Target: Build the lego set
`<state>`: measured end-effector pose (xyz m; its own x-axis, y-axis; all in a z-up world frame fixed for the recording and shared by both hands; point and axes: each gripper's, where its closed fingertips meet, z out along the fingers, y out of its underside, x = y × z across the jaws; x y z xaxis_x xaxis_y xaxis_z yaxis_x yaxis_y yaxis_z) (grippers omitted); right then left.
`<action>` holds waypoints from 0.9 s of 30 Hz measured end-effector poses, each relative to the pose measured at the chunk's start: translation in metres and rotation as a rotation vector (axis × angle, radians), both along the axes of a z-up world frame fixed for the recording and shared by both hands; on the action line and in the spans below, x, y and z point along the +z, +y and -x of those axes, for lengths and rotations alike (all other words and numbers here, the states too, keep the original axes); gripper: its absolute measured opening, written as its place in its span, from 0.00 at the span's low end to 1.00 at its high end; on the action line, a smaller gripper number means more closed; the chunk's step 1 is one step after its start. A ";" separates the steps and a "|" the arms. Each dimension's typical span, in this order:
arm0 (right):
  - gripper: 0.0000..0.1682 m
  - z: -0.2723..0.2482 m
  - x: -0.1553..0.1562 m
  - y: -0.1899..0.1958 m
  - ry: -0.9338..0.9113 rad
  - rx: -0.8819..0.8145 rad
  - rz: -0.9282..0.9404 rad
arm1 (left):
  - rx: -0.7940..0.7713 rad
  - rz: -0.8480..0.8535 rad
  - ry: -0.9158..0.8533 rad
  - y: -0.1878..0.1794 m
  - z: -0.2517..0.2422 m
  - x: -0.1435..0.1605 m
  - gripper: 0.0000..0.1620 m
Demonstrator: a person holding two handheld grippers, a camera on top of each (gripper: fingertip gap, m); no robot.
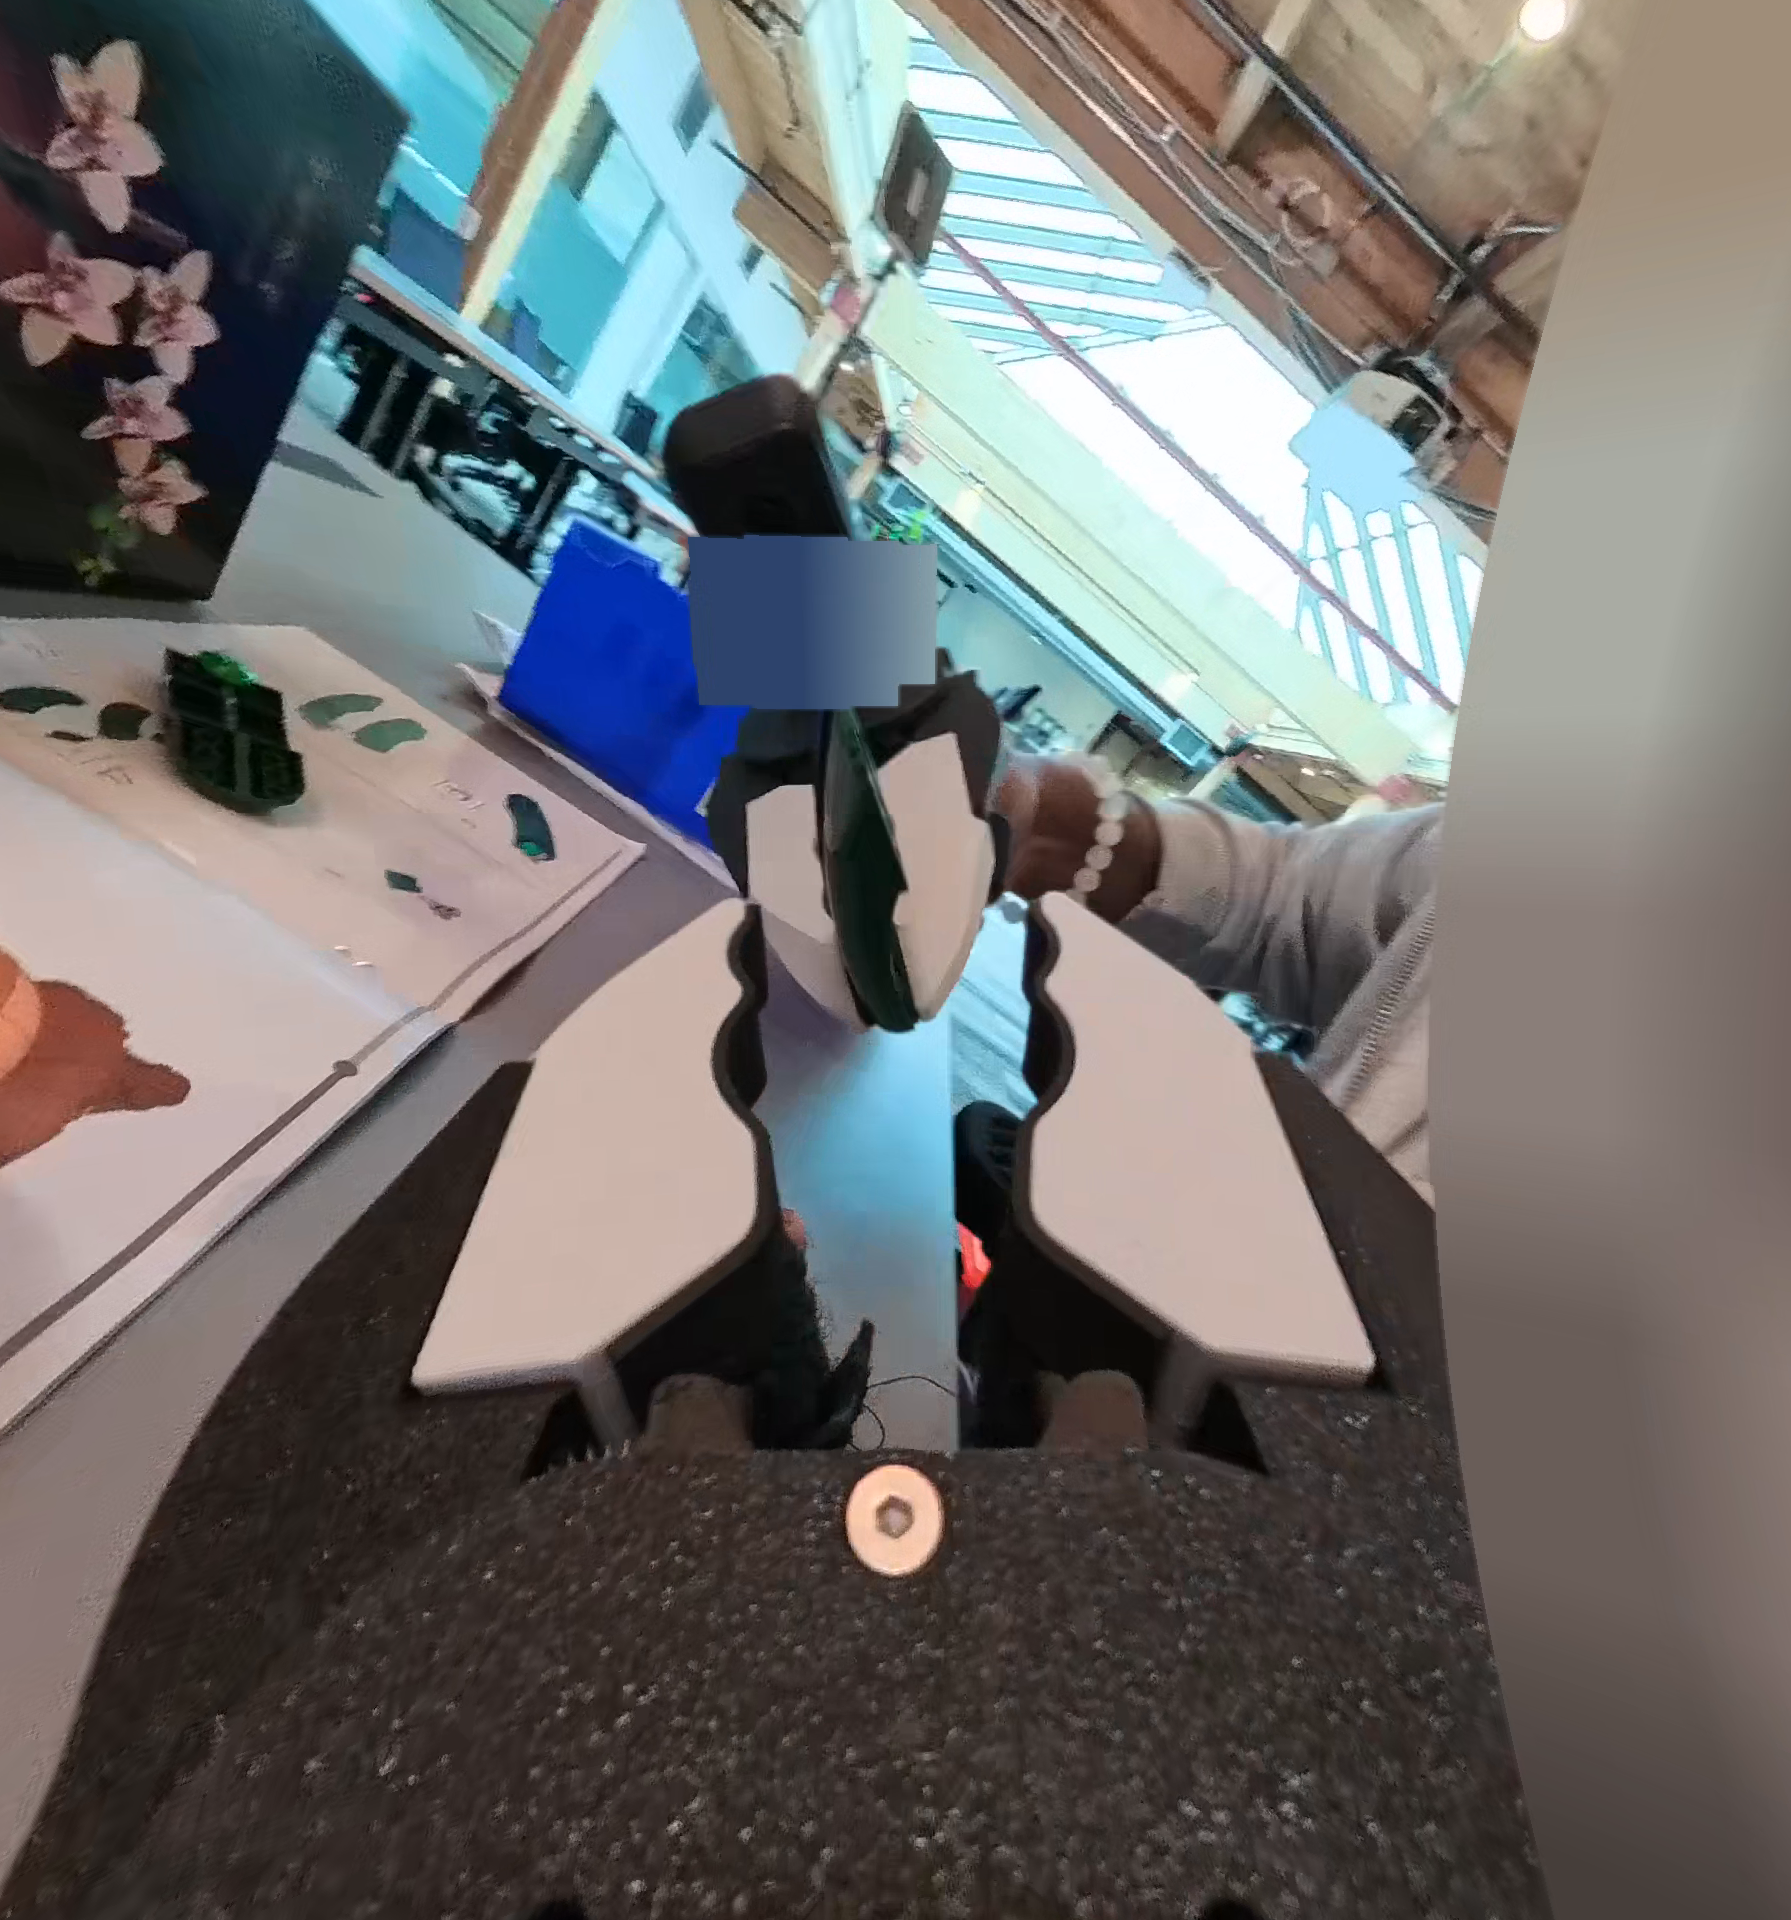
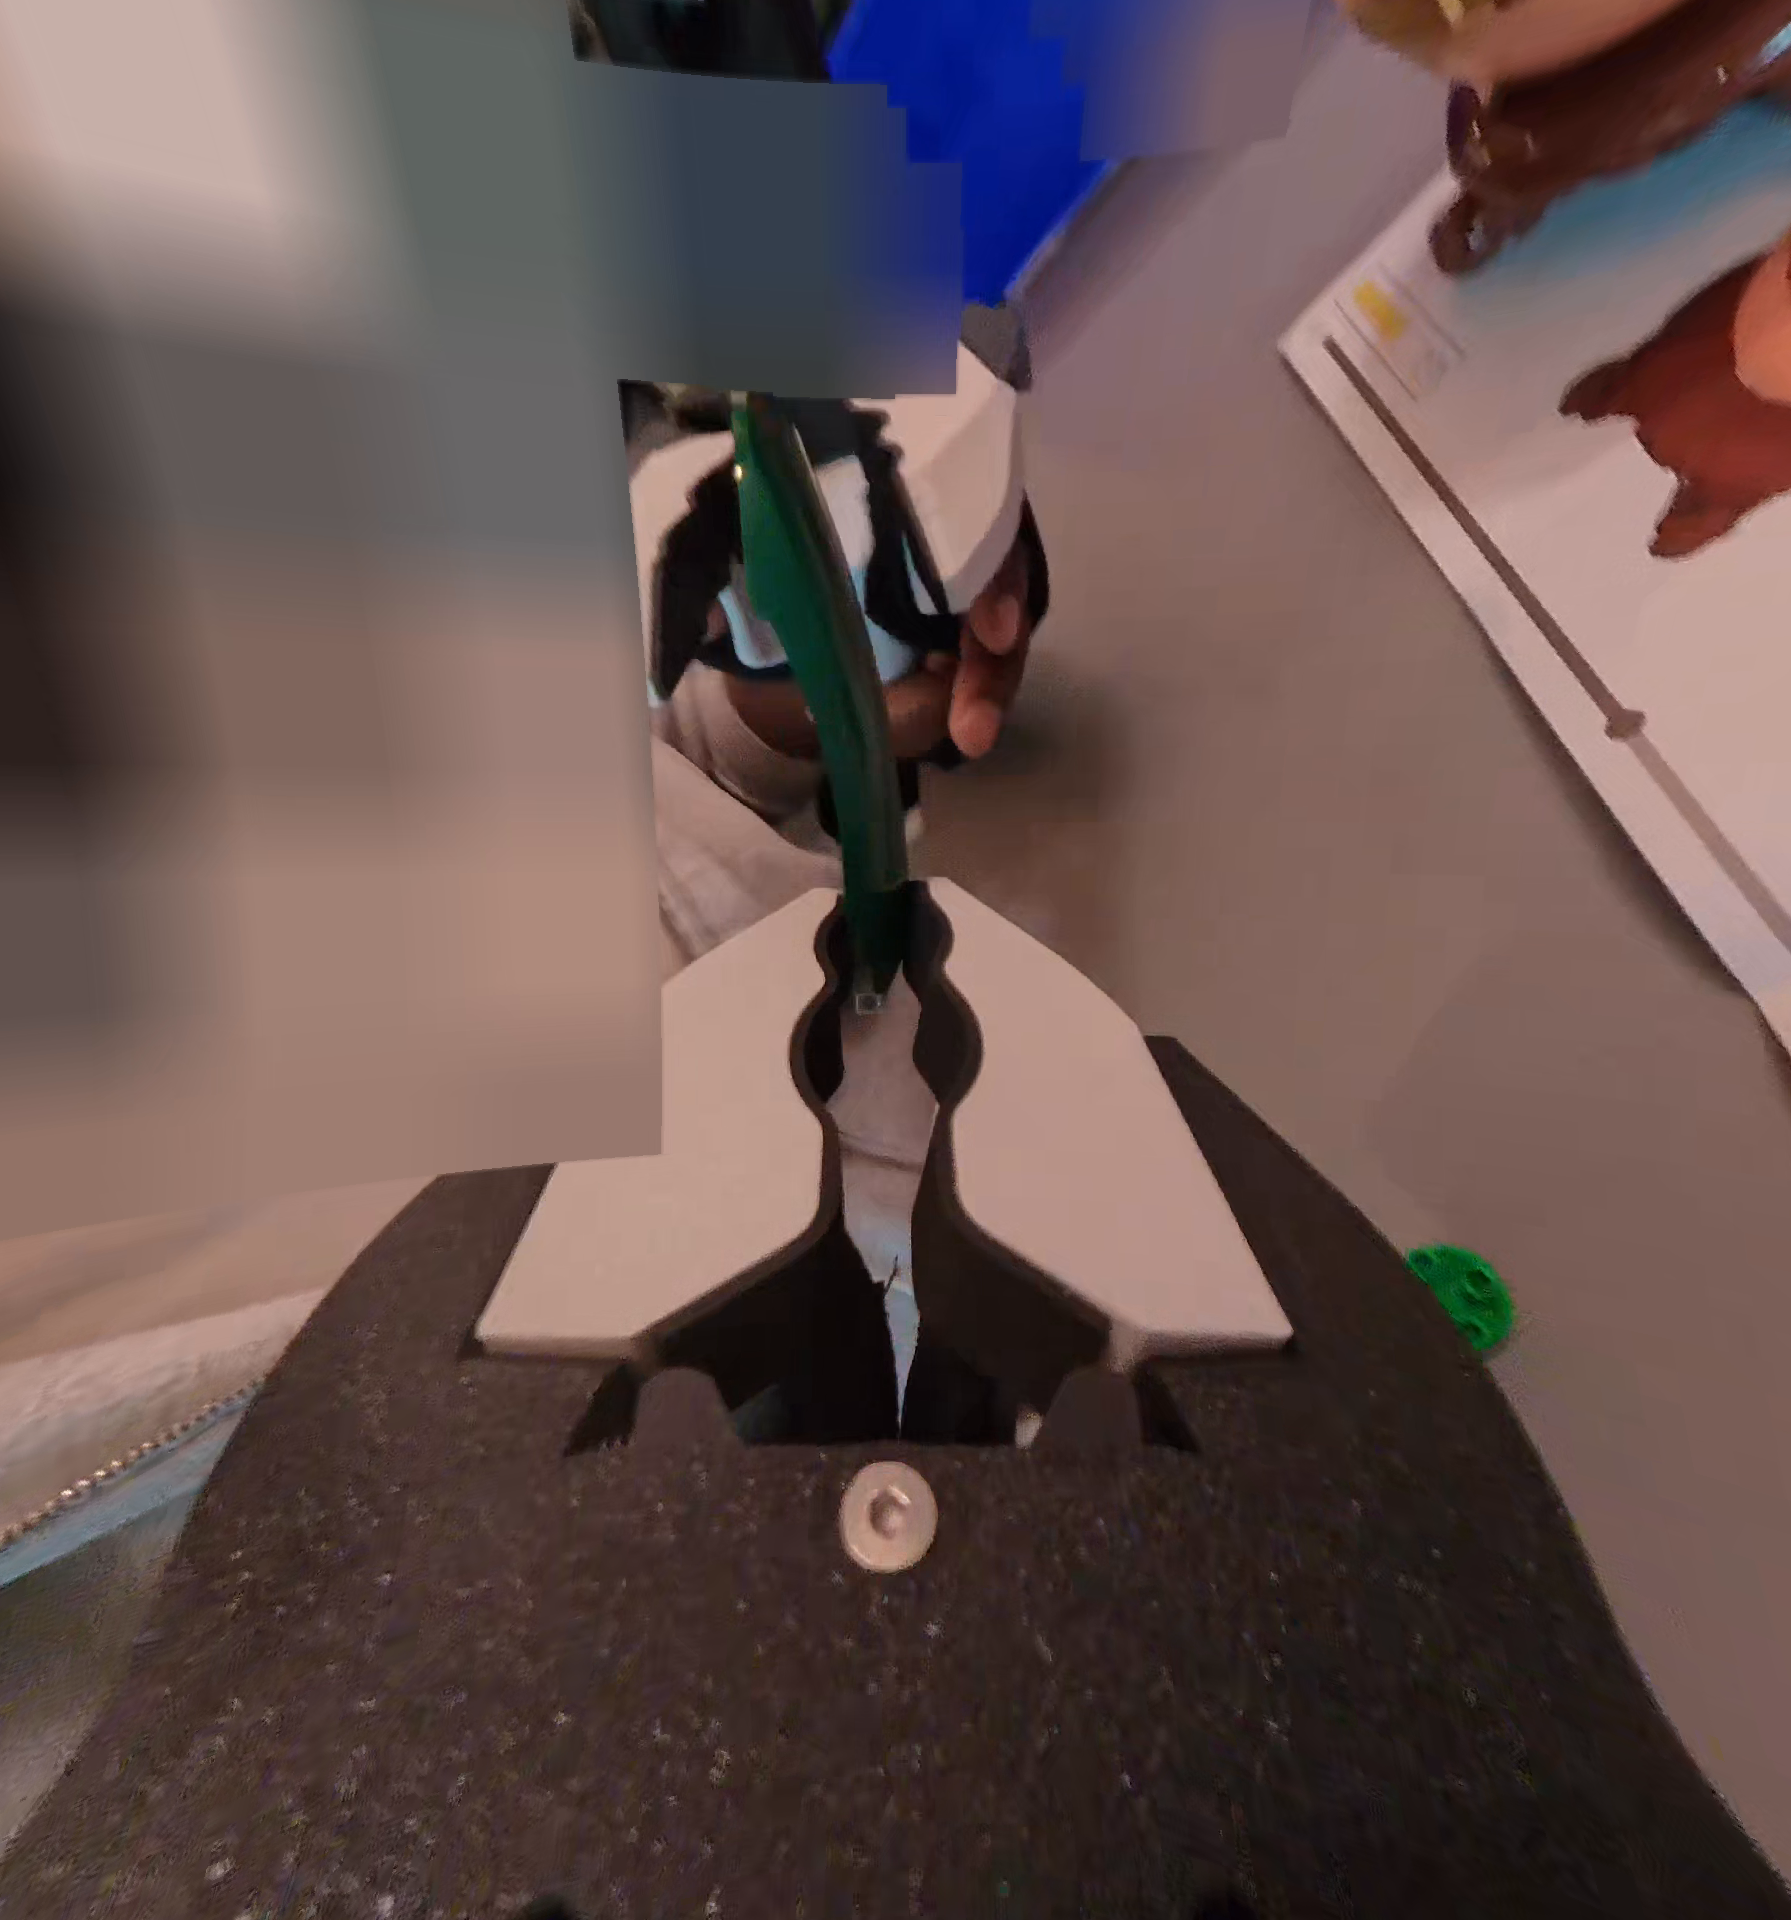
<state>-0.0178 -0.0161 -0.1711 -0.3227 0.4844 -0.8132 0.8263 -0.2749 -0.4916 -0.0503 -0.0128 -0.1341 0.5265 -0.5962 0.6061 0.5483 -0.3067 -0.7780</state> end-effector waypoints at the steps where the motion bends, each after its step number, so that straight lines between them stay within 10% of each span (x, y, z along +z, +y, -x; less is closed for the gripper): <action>1: 0.05 -0.001 -0.004 0.001 -0.022 0.012 -0.033 | 0.030 0.008 0.009 0.003 0.001 -0.003 0.27; 27: 0.05 0.003 -0.012 -0.013 0.064 0.077 -0.120 | 0.195 -0.125 -0.043 0.007 0.007 0.005 0.06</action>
<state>-0.0209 -0.0290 -0.1833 -0.4121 0.5485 -0.7276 0.8083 -0.1484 -0.5697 -0.0572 -0.0062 -0.1288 0.6147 -0.5573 0.5582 0.6211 -0.0943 -0.7781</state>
